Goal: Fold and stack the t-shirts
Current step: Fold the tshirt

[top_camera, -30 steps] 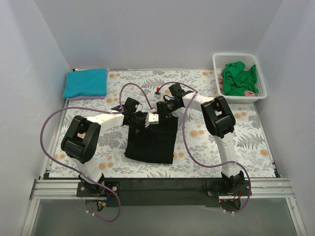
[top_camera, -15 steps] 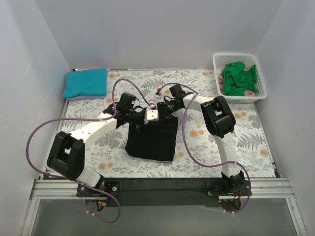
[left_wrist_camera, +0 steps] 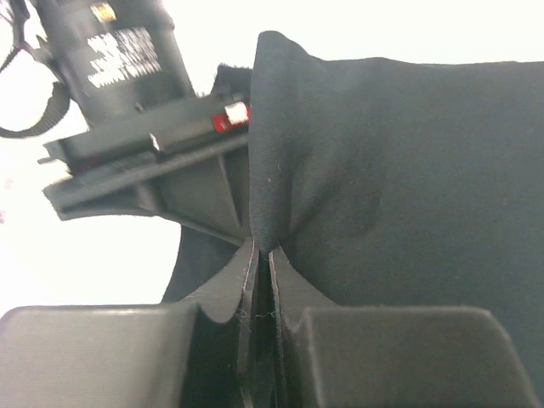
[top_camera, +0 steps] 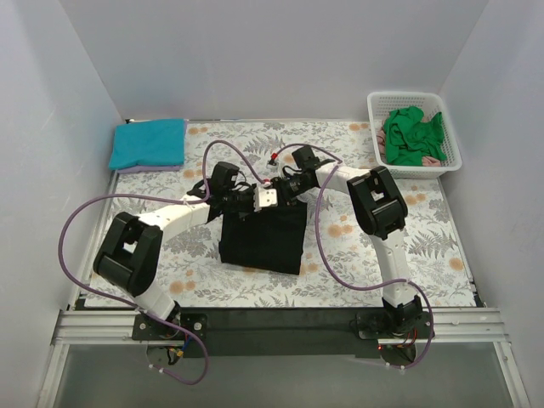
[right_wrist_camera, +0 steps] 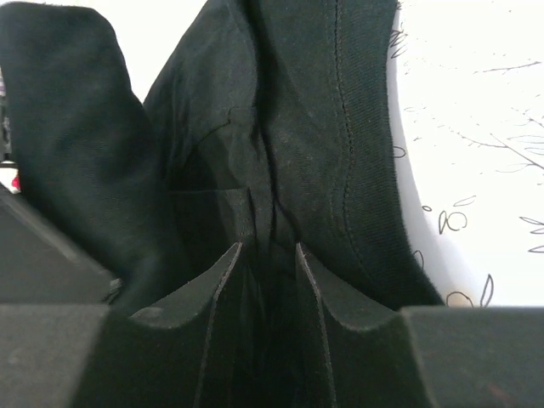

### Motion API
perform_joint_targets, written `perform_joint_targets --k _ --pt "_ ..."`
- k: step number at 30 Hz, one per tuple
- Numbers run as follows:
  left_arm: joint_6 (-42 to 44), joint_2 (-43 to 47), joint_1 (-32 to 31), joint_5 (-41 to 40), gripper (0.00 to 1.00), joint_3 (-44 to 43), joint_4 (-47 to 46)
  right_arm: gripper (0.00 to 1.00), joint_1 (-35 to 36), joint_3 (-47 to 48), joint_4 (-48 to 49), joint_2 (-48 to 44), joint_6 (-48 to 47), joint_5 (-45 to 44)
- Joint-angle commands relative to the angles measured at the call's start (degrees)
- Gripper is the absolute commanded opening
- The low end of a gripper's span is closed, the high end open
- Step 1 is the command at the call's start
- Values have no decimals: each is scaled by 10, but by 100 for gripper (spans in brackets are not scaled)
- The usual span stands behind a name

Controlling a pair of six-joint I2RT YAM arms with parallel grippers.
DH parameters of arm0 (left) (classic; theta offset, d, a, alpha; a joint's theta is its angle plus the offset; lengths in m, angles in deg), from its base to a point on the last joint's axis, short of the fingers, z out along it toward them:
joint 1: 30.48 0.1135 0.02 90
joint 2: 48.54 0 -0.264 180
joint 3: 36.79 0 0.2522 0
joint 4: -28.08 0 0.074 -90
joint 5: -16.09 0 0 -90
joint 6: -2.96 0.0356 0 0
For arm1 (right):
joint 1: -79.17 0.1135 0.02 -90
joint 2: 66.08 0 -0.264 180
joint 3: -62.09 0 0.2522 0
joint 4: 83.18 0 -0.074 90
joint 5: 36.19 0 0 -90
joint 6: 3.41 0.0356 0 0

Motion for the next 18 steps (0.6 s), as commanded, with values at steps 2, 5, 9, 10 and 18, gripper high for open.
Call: perform_joint_targets --k 2,5,9,10,18 --pt "10 22 4 5 0 33 -68 38 -1 22 -17 -38 -25 -58" --pt "14 41 2 19 0 52 -68 38 -6 66 -34 -36 -29 -70" --pt "14 50 3 18 0 68 -68 38 -10 106 -39 -33 -29 -68" --pt "15 51 3 19 0 68 -67 38 -9 112 -39 -27 -28 -66" --pt "13 60 2 18 0 67 -66 20 -8 121 -40 34 -40 -55"
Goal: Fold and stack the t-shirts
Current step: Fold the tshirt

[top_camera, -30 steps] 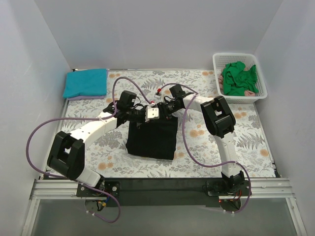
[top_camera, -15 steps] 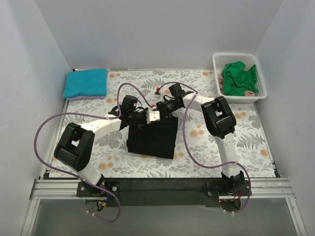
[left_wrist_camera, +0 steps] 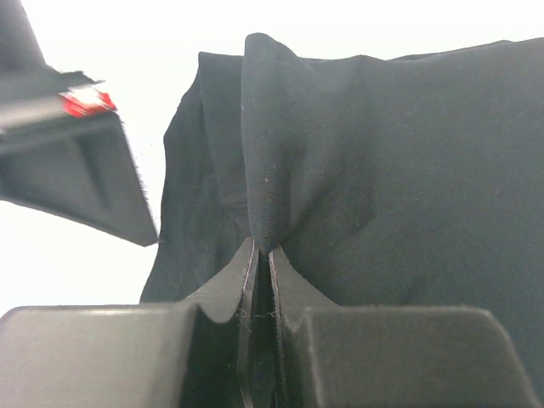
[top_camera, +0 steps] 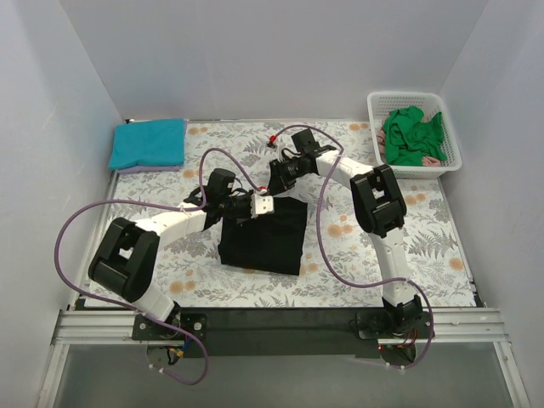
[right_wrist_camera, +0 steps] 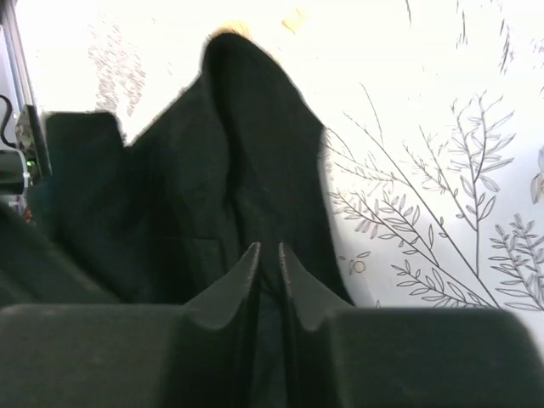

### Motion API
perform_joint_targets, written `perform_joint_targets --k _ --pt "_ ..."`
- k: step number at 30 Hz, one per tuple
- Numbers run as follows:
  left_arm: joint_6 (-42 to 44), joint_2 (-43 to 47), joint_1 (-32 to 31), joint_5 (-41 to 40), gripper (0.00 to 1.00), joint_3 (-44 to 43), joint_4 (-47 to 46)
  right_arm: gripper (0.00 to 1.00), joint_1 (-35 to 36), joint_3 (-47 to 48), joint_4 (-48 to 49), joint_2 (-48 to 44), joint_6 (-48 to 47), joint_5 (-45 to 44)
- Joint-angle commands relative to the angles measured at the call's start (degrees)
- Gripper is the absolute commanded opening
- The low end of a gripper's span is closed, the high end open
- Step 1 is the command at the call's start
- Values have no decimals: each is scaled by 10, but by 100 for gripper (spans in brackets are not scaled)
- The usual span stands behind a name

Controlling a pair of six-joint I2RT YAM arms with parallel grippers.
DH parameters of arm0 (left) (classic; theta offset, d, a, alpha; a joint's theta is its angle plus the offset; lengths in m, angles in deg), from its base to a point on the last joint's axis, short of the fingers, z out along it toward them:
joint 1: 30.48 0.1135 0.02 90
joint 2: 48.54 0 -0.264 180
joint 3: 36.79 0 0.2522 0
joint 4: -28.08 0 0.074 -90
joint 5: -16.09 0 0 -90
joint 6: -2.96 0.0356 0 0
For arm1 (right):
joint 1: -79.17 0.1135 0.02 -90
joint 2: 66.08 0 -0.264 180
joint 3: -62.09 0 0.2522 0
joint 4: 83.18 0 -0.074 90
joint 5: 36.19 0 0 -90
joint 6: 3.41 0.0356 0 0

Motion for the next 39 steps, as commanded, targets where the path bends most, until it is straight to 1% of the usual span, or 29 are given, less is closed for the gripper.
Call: perform_joint_targets --k 1,3,6,11,15,22,28,30,31,34,37,39 --pt "5 34 1 15 0 -3 -12 18 1 11 -10 41 -14 16" --pt "4 36 2 16 0 -4 -12 12 1 12 -11 53 -19 33" --pt "8 38 1 11 0 -4 -11 8 1 9 -14 56 -23 49" --pt "11 40 1 -12 0 -12 -24 5 1 -12 -14 70 -32 61" --pt "24 31 5 -25 0 -30 -60 2 1 -31 -14 74 -33 76" --pt "34 -12 16 -16 0 -54 -106 2 3 -39 -14 71 -36 93" --pt "45 -62 28 -18 0 -47 -150 1 3 -32 -15 72 -35 92" --pt "53 -68 28 -20 0 -35 -163 2 1 -29 -15 72 -35 83" --pt "50 -71 29 -23 0 -26 -192 2 0 -24 -15 72 -36 81" --pt "40 -78 29 -31 0 -4 -235 3 -3 -12 -16 73 -33 57" --pt "35 -88 29 -33 0 11 -287 5 -5 10 -18 74 -29 21" --pt "38 -92 29 -34 0 18 -295 7 -13 35 -20 77 -20 -10"
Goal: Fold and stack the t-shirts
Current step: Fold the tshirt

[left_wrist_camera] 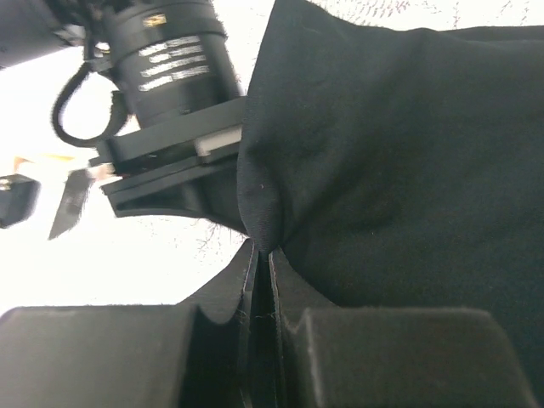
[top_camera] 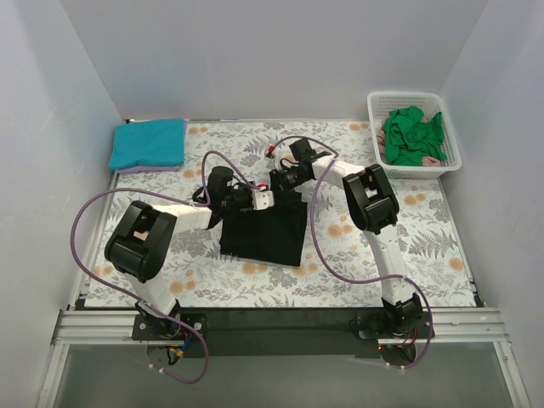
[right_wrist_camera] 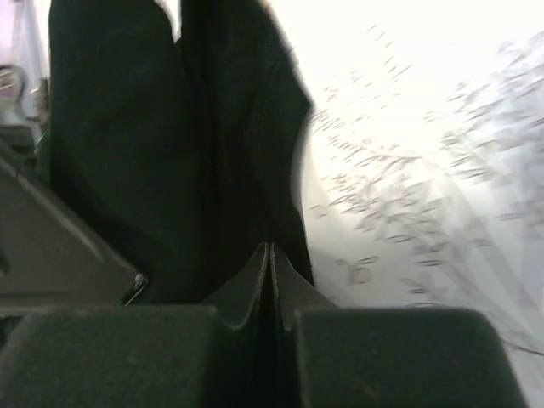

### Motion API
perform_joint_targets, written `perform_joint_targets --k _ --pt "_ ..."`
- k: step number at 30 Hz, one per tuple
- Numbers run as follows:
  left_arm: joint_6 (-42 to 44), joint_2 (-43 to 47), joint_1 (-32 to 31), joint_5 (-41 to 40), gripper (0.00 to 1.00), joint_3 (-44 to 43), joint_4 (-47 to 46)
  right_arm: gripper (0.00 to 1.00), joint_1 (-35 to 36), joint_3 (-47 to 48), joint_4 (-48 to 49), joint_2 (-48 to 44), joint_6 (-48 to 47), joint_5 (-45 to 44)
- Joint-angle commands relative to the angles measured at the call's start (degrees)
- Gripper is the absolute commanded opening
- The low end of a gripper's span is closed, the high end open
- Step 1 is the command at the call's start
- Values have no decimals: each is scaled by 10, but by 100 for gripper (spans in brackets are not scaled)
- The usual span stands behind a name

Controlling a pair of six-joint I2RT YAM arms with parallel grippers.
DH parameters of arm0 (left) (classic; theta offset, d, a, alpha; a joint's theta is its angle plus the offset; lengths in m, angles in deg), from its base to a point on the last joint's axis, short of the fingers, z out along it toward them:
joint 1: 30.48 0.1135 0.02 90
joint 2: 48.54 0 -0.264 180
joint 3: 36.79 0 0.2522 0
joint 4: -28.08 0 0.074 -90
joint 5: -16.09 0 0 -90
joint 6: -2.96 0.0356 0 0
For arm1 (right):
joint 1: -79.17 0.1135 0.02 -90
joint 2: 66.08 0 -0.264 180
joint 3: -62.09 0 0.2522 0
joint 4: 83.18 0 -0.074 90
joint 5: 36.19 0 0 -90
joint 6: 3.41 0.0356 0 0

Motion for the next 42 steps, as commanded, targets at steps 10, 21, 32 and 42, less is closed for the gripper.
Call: perform_joint_targets --k 10,21,32,42 --pt "1 -36 2 -43 20 3 -94 59 -71 129 -17 -27 -9 -139" --pt "-314 57 35 -75 51 -184 118 71 -134 23 -45 -243 3 -87" --pt "-794 136 85 185 55 -81 211 58 -46 -313 214 -370 238 75" --pt "-923 -20 118 116 57 0 63 32 -43 -266 205 -217 225 7"
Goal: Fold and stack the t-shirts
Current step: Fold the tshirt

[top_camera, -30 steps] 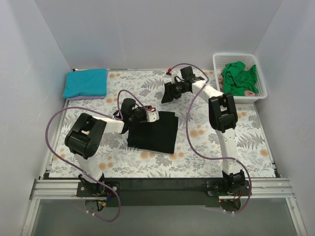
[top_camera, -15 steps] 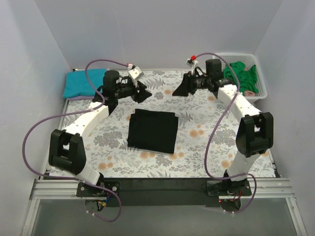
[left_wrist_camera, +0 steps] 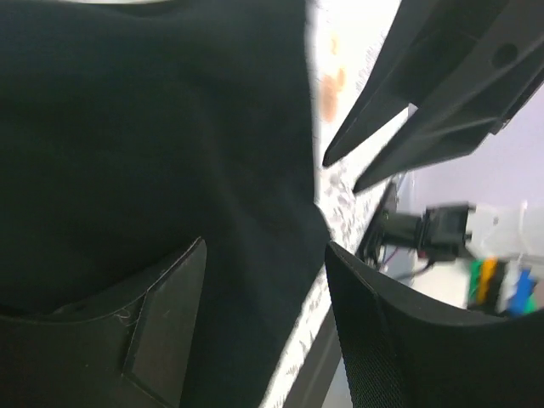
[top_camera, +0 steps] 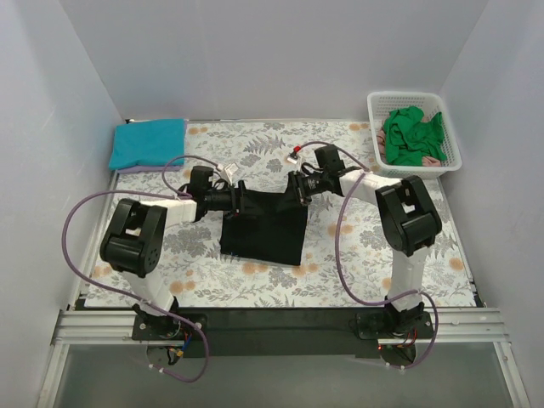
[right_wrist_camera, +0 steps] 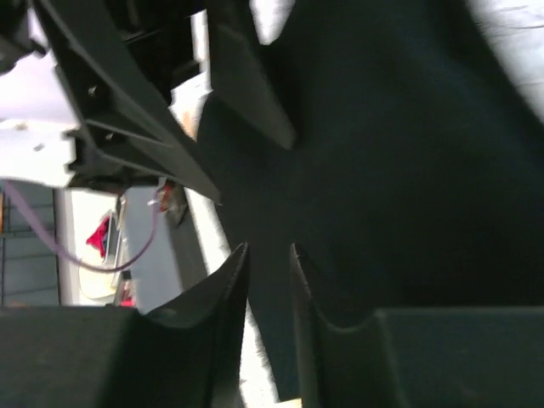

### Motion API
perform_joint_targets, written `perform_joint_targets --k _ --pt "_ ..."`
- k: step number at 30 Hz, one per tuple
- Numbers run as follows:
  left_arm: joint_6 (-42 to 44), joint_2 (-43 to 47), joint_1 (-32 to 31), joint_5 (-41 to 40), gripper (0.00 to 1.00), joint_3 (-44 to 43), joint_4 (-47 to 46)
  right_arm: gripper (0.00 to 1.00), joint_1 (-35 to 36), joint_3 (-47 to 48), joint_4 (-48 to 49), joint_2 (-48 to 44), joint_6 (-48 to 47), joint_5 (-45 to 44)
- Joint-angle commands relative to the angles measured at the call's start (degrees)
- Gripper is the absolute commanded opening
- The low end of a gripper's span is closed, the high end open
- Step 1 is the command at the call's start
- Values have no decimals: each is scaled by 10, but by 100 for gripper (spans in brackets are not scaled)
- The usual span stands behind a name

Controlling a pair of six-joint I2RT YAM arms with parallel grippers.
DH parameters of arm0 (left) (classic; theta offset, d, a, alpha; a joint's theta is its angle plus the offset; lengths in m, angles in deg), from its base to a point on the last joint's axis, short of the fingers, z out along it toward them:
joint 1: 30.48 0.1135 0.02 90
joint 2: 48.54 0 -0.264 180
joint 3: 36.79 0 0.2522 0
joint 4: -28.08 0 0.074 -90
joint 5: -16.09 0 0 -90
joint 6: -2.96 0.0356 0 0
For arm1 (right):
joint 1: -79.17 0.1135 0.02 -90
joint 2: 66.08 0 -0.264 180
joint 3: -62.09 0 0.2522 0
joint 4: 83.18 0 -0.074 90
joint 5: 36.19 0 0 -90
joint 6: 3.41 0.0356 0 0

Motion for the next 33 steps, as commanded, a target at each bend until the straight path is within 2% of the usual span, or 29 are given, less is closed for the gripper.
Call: perform_joint_targets --k 1,6,8,11,15,18,19,22,23,24,26,29,33 --pt "-64 -46 29 -22 57 -5 -80 30 -22 51 6 60 -12 -36" --pt "-77 -148 86 12 57 -66 -89 24 -45 167 -92 155 -89 -98" --pt "-75 -158 96 30 57 -84 -83 24 -49 195 -111 170 -103 -115" --pt "-54 -140 109 53 58 -119 -66 24 -49 239 -127 158 -108 -118" --pt "-14 -41 114 48 59 -142 -8 24 -50 276 -149 99 -112 -110" --pt "-43 31 112 78 59 -104 2 28 -44 237 -135 33 -79 -75" --pt "-55 46 109 94 59 -88 3 30 -40 190 -108 14 -44 -59" --pt "-84 92 100 117 59 -17 3 42 -3 90 -37 -57 28 -43" --pt "-83 105 94 132 59 10 3 51 22 24 16 -82 48 -39" --pt "-73 109 92 134 60 22 6 55 35 -3 43 -92 65 -38" --pt "-69 106 84 140 61 41 24 60 71 -66 107 -103 104 -36" --pt "-73 84 72 133 67 69 27 68 97 -90 134 -84 121 -49" --pt "-41 32 77 64 71 77 48 70 98 -98 139 -31 116 -58"
